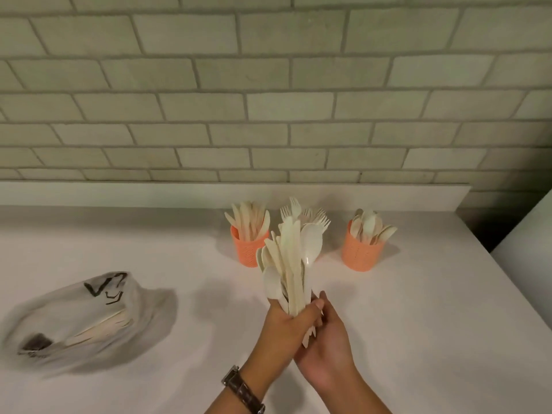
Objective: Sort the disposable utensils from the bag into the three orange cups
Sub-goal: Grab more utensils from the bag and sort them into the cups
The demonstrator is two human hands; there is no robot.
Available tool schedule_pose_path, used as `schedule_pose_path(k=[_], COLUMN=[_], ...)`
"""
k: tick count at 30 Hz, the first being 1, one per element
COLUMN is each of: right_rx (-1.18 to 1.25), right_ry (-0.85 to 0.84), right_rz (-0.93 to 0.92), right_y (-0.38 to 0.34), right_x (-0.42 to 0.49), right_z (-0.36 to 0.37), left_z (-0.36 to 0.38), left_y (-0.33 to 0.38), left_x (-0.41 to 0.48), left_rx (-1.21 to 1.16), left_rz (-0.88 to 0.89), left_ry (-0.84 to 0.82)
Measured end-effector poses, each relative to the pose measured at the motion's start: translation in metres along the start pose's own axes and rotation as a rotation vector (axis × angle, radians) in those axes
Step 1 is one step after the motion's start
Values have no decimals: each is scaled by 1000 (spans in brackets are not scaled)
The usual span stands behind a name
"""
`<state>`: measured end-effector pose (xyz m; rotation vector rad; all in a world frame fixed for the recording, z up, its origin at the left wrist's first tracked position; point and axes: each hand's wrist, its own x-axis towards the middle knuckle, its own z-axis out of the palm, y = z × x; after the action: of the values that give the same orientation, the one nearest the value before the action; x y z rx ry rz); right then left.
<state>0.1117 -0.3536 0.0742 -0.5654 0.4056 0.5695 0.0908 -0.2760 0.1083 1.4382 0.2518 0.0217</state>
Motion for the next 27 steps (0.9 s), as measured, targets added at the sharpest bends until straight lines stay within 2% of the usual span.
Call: schedule_pose_path(k=[2,5,9,12,14,16,19,23,24,25,27], right_rx=[-126,-440,-814,-919,-946,-961,-946,-945,-916,-878,-789], right_ry=[-53,-118,-301,-373,-337,-212,-99,-16,-9,-17,-55], right_rz=[-39,-188,-376,-342,-287,-281,-316,-397,-444,-496,-571], right_y=[1,0,-11,-20,-18,-11,-3,-10,-16,-23,-39], right_x=[-4,-9,-21,-30,-34,-35,-37,-45,-48,-50,-58], right_z=[1,-1,-4,7,16,20,23,32,34,37,46], left_z=[-5,-15,-26,-31,-30,-26,-23,-49,-57,-63,-64], left_y=[5,18,22,18,15,10,4,5,3,-4,-15], left_x=[-1,-4,-7,-10,-14,-16,-13,-4,-3,0,3], left_rx=[9,-5,16,110,226,366,412,204,104,-2,-289], left_rz=[24,54,31,-49,-89,-83,-58,-186,-245,-286,-400], left_ry=[-36,-123,-196,-300,-372,-372,-391,-701,-722,-665,-425])
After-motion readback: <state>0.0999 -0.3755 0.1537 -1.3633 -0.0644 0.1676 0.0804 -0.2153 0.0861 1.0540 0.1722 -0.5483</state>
